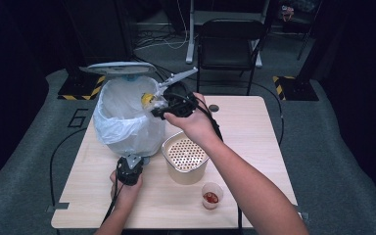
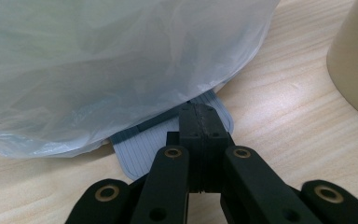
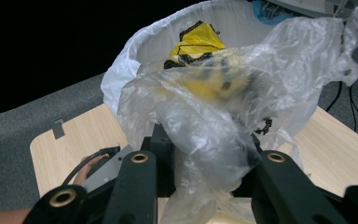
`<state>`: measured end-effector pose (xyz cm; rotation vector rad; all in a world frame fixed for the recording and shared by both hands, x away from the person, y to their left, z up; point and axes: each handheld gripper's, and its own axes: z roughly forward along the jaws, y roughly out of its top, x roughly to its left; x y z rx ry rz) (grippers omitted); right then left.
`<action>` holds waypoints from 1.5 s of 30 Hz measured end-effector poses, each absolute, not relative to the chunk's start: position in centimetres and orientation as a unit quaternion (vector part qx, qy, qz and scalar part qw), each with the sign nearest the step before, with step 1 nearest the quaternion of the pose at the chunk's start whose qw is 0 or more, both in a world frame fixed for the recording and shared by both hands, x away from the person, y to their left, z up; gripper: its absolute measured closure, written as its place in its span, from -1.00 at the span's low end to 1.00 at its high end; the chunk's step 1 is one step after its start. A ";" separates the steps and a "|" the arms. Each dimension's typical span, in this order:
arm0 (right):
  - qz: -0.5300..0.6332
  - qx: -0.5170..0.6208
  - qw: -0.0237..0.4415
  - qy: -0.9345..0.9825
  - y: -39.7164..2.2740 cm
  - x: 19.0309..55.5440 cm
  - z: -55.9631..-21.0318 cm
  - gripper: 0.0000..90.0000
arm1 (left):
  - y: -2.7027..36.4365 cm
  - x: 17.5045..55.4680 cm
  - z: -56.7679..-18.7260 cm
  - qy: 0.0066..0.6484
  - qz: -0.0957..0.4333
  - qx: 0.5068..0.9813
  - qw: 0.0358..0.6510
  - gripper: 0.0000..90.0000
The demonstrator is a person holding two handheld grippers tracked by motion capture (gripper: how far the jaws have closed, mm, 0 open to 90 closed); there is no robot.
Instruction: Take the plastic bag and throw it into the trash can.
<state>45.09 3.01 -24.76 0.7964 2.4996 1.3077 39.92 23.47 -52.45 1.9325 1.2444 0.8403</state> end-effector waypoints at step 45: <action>0.449 0.284 0.132 0.837 8.9 50.0 -26.7 0.52 | 23.5 39.9 -52.5 0.479 0.321 0.742 0.342 1.00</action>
